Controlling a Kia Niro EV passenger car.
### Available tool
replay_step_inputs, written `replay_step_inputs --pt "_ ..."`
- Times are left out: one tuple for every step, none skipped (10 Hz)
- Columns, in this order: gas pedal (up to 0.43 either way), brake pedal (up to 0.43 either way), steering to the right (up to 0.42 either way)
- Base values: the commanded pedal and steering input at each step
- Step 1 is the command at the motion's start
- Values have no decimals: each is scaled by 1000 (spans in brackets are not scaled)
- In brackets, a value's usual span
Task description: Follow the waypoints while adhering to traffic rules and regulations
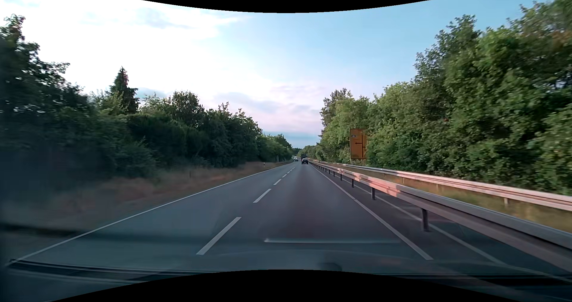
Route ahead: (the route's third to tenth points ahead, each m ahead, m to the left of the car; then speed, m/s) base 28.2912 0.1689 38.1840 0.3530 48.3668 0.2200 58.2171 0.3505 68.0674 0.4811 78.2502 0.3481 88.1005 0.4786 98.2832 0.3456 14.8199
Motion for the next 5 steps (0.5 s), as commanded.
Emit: replay_step_inputs --pt "98 0 -3" --pt "98 0 -3" --pt "98 0 -3" --pt "98 0 -3" --pt "98 0 -4"
